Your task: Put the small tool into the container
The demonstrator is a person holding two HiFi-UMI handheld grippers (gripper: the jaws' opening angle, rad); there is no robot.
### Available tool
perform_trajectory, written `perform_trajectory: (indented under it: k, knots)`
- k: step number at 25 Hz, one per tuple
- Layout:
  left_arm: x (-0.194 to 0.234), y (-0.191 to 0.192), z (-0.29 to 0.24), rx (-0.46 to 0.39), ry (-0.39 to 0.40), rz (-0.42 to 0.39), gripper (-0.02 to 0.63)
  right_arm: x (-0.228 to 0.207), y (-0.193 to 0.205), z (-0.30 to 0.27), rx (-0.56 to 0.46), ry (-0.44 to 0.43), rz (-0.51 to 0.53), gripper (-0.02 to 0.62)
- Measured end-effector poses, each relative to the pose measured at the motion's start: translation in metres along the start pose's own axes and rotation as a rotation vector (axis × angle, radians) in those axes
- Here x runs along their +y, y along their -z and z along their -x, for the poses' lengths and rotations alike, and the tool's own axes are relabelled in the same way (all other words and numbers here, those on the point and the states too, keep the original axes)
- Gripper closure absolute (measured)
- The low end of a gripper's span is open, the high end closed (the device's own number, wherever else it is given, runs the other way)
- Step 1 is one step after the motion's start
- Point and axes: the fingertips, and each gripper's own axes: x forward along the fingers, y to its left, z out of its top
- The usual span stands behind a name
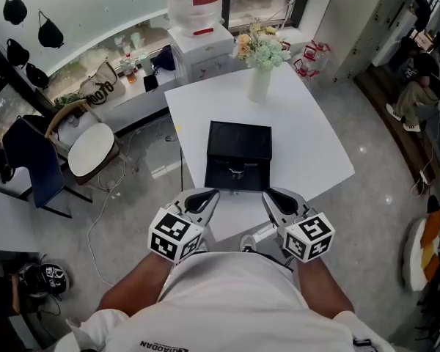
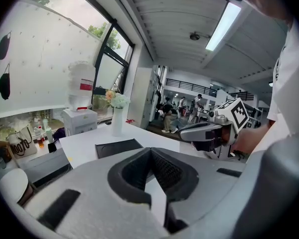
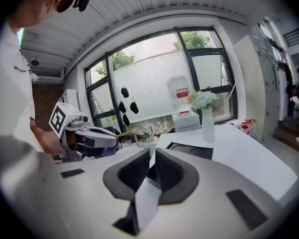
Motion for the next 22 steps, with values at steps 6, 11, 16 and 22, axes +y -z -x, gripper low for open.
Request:
perform_trajectory:
  k: [6,11,16,22]
  knots:
    - [-0.002,-0.006,0.004,-0.011,-0.002,-0.019,0.597,-0.008,-0.01,0.013,-0.076,0.015,-0.1,0.585]
    - [0.004,-0.011,0.004,-0.028,-0.013,-0.012,0.597,-0.018,-0.011,0.018,-0.111,0.016,-0.144,0.589]
    - [0.008,-0.016,0.005,-0.042,-0.026,-0.004,0.597,-0.017,-0.01,0.019,-0.111,0.013,-0.105,0.59]
    - [0.014,-0.016,0.006,-0.047,-0.046,-0.001,0.597,-0.014,-0.01,0.017,-0.107,-0.001,-0.092,0.591]
